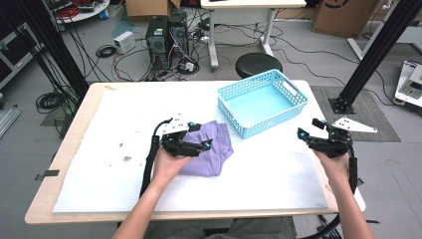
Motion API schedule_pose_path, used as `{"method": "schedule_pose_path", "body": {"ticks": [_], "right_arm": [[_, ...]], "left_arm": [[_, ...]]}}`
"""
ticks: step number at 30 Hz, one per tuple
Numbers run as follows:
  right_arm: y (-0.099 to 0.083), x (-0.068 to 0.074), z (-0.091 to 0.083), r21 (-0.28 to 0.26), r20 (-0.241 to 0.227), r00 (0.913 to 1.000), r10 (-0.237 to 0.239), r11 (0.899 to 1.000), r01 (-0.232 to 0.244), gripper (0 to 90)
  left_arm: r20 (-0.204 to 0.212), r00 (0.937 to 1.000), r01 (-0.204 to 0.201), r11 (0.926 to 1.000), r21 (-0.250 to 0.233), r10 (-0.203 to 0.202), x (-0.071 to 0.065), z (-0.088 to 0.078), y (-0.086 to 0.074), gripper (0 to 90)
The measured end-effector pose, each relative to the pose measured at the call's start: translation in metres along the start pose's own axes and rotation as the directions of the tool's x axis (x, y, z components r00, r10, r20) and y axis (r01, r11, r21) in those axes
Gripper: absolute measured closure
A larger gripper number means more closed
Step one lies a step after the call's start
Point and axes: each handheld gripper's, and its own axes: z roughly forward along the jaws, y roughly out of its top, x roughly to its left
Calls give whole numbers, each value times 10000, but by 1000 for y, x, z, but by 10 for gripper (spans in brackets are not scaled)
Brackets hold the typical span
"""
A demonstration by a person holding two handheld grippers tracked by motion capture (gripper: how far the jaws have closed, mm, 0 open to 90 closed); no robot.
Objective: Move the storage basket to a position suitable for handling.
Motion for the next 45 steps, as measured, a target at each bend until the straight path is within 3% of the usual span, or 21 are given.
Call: {"method": "schedule_pose_path", "body": {"ticks": [10, 21, 26, 30, 33, 40, 45], "right_arm": [[0, -1, 1, 39, 15, 10000, -64, 10000, 63, 207], [1, -1, -1, -40, -27, 10000, -87, 10000, 87, 207], [1, -1, -1, -8, -27, 10000, -66, 10000, 66, 207], [1, 0, -1, -22, -31, 9999, -143, 9999, 143, 207], [1, 0, -2, -25, -75, 9999, -129, 9999, 129, 207], [0, -1, -4, -53, -20, 9999, -105, 9999, 105, 207], [0, -1, -5, -5, -29, 10000, -26, 10000, 26, 207]], "left_arm": [[40, 10000, -41, 9995, 329, 40, -10, 38, 0, 272], [-422, 9989, 207, 9983, 551, -184, -17, 83, 2, 272], [-671, 9972, 373, 9977, 573, -334, -18, 95, 3, 273], [-684, 9972, 377, 9942, 1006, -308, -18, 106, 9, 273], [-888, 9938, 773, 9907, 1121, -675, -14, 116, 12, 273], [-1219, 9894, 940, 9874, 1271, -785, -13, 129, 14, 272], [-1679, 9817, 1155, 9822, 1481, -901, -14, 138, 19, 272]]}}
